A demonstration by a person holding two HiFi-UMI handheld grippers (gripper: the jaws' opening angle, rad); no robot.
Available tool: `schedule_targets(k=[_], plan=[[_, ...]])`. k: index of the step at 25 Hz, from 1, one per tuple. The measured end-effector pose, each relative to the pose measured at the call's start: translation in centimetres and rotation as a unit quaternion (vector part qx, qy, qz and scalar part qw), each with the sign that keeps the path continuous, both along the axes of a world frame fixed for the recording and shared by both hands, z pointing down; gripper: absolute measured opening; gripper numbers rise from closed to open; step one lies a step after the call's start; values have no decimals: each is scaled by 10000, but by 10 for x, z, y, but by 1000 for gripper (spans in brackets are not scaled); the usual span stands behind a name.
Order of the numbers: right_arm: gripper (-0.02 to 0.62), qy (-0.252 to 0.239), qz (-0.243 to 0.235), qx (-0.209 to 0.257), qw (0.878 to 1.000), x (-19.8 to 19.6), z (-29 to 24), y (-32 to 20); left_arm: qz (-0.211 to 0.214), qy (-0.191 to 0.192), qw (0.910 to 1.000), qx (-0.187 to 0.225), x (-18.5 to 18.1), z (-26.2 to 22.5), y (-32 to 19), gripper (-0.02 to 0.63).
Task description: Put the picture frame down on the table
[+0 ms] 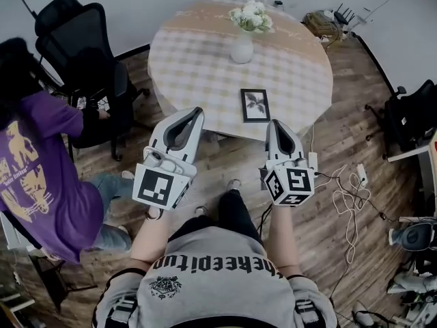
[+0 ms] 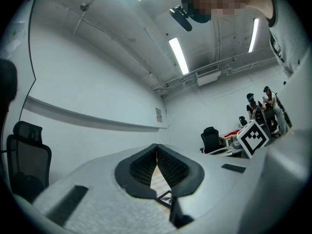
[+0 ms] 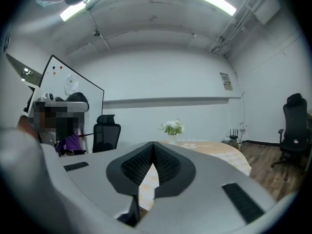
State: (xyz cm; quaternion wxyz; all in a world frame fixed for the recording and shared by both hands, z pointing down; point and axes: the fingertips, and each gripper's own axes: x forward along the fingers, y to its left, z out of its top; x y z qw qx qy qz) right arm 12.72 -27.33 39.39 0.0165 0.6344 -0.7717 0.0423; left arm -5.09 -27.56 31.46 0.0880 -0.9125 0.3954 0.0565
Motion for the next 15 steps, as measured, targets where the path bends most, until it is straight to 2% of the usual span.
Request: schedule_targets(k=[15], plan=[[5, 42, 110, 601, 9981, -33, -40, 80, 352, 56, 9992, 199, -22, -11, 65, 15]])
